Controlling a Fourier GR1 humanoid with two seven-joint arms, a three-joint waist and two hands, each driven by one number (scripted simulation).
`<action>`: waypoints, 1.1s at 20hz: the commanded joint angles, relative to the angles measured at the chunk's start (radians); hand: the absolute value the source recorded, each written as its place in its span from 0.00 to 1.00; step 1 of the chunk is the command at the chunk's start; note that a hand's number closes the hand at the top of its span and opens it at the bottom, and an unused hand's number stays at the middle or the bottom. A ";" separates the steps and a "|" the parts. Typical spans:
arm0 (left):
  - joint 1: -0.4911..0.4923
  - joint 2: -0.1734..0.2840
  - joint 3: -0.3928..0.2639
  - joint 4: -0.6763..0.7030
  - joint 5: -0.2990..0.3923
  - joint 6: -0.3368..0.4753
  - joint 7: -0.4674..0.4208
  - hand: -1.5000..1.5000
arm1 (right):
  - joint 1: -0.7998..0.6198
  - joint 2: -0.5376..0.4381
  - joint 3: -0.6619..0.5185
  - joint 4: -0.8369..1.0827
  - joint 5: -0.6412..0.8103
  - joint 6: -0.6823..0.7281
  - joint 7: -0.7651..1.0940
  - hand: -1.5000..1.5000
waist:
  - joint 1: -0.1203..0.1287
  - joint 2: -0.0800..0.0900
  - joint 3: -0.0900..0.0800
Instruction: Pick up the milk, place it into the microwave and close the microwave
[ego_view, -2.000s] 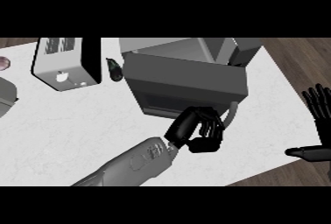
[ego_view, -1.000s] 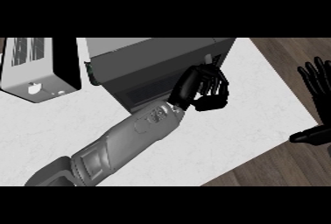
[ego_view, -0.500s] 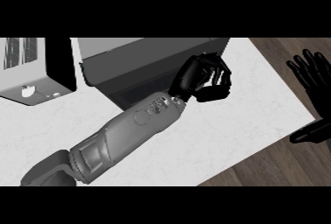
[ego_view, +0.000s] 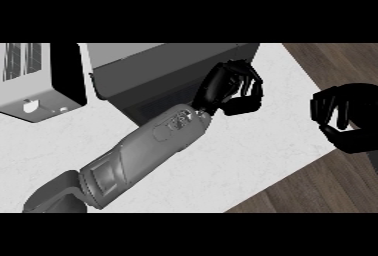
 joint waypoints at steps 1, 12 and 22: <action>-0.051 -0.035 0.011 0.044 0.017 0.001 0.003 1.00 | -0.017 -0.004 0.036 -0.053 -0.008 0.102 -0.050 1.00 | -0.017 0.006 0.002; -0.049 -0.034 0.022 0.036 0.047 0.039 -0.010 1.00 | 0.005 -0.011 0.086 -0.181 -0.049 0.090 0.011 1.00 | -0.051 0.004 0.004; -0.042 -0.033 0.017 0.028 0.051 0.072 -0.025 1.00 | 0.033 -0.021 0.108 -0.265 -0.083 0.083 0.047 1.00 | -0.070 0.009 0.004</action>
